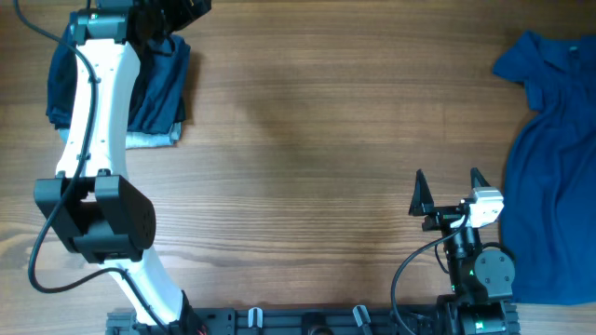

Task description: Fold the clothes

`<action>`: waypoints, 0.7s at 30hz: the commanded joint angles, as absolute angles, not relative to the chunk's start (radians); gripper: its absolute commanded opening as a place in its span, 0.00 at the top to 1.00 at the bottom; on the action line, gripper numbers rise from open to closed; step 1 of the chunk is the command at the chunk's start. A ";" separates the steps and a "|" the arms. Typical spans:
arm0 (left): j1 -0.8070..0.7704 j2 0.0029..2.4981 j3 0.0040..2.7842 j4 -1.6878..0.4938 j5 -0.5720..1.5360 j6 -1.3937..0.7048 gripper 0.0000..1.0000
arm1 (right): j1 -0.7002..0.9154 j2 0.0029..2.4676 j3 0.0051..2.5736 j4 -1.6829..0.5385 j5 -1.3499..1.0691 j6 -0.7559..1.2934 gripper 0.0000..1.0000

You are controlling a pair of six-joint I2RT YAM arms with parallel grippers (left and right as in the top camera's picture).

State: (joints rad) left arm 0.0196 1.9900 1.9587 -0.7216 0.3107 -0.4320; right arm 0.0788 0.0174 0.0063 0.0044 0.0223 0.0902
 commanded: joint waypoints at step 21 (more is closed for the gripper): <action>0.016 0.910 1.772 -0.723 0.286 -0.397 0.00 | 0.081 0.010 0.005 0.008 0.002 0.108 0.00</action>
